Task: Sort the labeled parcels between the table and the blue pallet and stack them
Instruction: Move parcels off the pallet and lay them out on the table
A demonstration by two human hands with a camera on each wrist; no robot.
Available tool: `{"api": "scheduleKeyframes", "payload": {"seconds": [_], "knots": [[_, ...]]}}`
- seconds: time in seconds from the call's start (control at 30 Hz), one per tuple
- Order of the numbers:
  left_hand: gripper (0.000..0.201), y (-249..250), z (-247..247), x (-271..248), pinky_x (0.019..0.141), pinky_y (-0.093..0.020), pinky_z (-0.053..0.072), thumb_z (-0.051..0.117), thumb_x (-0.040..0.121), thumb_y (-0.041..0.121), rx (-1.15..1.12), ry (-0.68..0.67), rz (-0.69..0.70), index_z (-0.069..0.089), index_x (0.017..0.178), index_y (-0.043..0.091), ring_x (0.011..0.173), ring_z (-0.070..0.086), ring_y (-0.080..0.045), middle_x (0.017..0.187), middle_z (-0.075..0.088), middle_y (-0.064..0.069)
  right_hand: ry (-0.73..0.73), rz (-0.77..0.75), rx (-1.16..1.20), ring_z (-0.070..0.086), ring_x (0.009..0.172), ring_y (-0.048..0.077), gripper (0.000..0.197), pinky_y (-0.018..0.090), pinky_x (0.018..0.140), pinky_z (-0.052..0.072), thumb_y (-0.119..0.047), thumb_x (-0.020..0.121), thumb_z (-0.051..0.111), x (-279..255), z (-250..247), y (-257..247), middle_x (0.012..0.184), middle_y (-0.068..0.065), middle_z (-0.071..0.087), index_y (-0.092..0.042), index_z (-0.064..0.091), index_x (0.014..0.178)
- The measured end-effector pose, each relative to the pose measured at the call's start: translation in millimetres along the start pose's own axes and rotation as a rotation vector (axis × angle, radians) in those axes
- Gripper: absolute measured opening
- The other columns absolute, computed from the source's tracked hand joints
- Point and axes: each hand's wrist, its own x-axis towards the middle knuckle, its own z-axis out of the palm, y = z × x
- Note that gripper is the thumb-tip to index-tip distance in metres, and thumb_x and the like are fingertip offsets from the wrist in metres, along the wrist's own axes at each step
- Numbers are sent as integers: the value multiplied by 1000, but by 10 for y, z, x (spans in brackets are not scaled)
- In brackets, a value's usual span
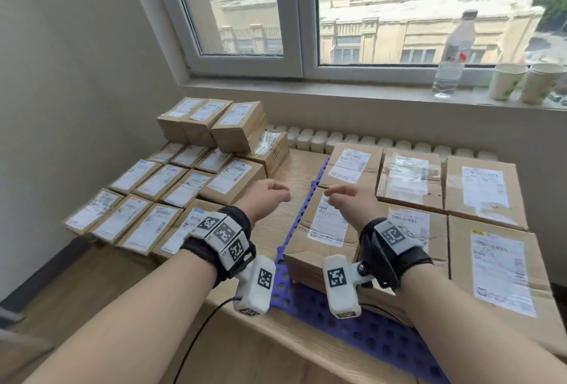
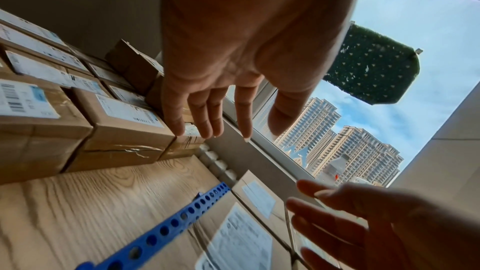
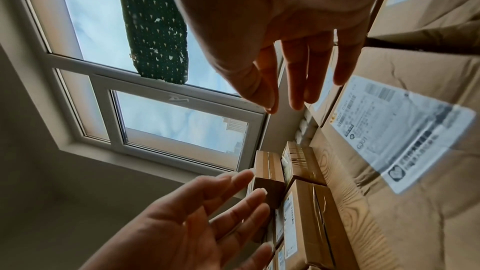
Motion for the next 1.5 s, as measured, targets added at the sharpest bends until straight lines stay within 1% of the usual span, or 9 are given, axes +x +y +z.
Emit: {"api": "scheduleKeyframes", "payload": {"seconds": [0.27,0.37,0.57,0.67,0.83,1.0,1.13,1.3,1.5], "knots": [[22,-344,-623,303,76,-28,41,61,89,16,-66,-39,41,65,111,13,114,55,-28,102,60,-3,61,14,27,58,82,13,19,26,75,47,-5,85,57,138,575,-264,79,-4,64,-19,69,82],[23,-512,-1008,498,84,-30,41,61,90,17,-68,-56,66,65,112,12,103,55,-25,109,63,-9,78,37,32,57,76,13,18,23,67,45,-6,85,57,274,985,-436,78,-2,65,-18,70,83],[21,-924,-1816,946,75,-27,37,58,92,16,-83,-61,97,64,111,9,87,50,-13,90,57,2,71,57,39,56,77,15,20,25,73,45,-4,84,57,562,1828,-756,84,5,66,-18,70,77],[18,-1099,-2111,1180,67,-26,39,58,92,16,-56,-53,93,66,108,11,90,51,-17,97,60,-4,80,83,42,56,77,17,23,26,68,45,-4,84,57,659,2103,-827,86,9,65,-21,69,74],[15,-1245,-2359,1542,72,-29,38,57,92,18,-60,-90,55,64,105,15,92,50,-20,100,60,-6,85,112,-13,56,77,15,24,22,62,44,-4,85,55,808,2252,-939,86,7,65,-21,68,75],[22,-1072,-2697,1927,76,-31,42,57,93,22,-73,-81,60,65,112,15,101,55,-20,110,62,-7,106,70,-37,56,79,16,24,23,64,45,-4,85,55,1183,2159,-1176,86,5,65,-21,68,75],[29,-794,-3113,2216,90,-36,42,56,94,23,-2,-21,67,61,120,14,116,52,-21,123,57,-6,98,47,7,54,73,14,23,22,63,44,-1,86,54,1556,2130,-1400,84,4,64,-17,68,77],[20,-469,-3428,2588,86,-34,43,60,91,22,34,68,89,64,109,15,108,55,-21,119,61,-9,94,-16,-26,58,72,12,20,24,68,48,-5,83,58,1975,2166,-1633,84,4,69,-19,70,76],[23,-29,-3587,3025,92,-39,42,58,93,21,53,-22,157,63,114,13,109,55,-21,115,61,-7,113,8,-51,62,78,15,23,26,72,48,-9,80,58,2418,2186,-1834,79,-2,69,-26,70,70]]}}
